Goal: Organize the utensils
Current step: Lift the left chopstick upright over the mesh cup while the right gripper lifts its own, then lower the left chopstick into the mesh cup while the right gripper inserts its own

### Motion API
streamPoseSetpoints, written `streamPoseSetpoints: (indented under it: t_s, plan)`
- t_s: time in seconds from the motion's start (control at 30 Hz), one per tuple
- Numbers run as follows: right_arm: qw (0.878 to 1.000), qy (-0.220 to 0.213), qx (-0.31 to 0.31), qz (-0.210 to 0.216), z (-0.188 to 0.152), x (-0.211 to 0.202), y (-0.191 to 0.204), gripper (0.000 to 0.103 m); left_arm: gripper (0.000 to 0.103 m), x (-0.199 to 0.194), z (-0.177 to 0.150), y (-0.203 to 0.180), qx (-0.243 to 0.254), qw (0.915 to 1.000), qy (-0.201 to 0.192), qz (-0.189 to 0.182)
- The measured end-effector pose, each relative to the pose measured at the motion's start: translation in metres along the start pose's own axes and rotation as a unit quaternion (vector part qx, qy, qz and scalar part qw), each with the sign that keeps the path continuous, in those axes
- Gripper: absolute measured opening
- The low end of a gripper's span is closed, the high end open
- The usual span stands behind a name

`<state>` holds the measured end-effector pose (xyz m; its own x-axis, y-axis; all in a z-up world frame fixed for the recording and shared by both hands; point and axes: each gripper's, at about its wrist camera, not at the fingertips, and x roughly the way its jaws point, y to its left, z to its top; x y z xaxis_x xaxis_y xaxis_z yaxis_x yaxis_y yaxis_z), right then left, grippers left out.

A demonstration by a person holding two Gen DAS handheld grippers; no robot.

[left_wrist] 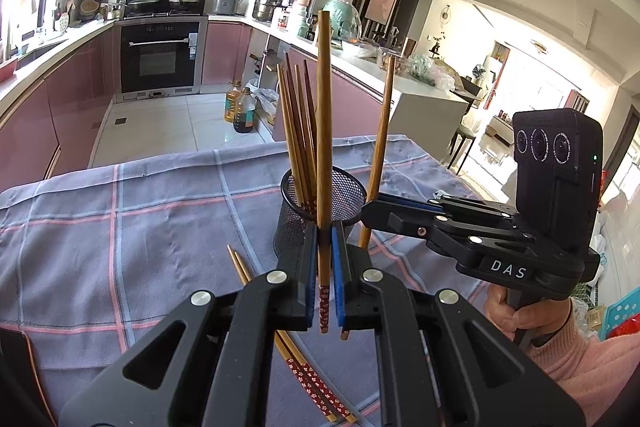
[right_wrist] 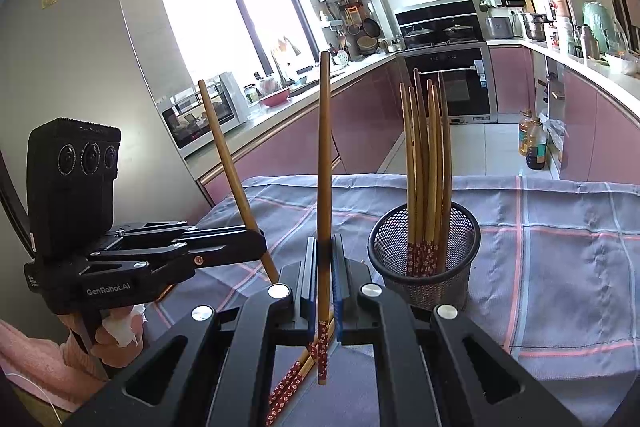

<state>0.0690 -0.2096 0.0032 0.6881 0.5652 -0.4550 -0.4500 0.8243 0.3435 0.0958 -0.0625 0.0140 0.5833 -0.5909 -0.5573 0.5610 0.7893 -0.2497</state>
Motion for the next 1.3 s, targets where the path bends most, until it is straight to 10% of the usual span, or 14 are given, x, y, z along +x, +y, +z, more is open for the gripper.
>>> streamPoseSetpoints:
  t_s: [1.3]
  plan:
    - [1.0,-0.005,-0.003,-0.002,0.0096,-0.0032,0.003,0.006,0.008,0.003,0.0054,-0.0013,0.004,1.0,-0.002,-0.001]
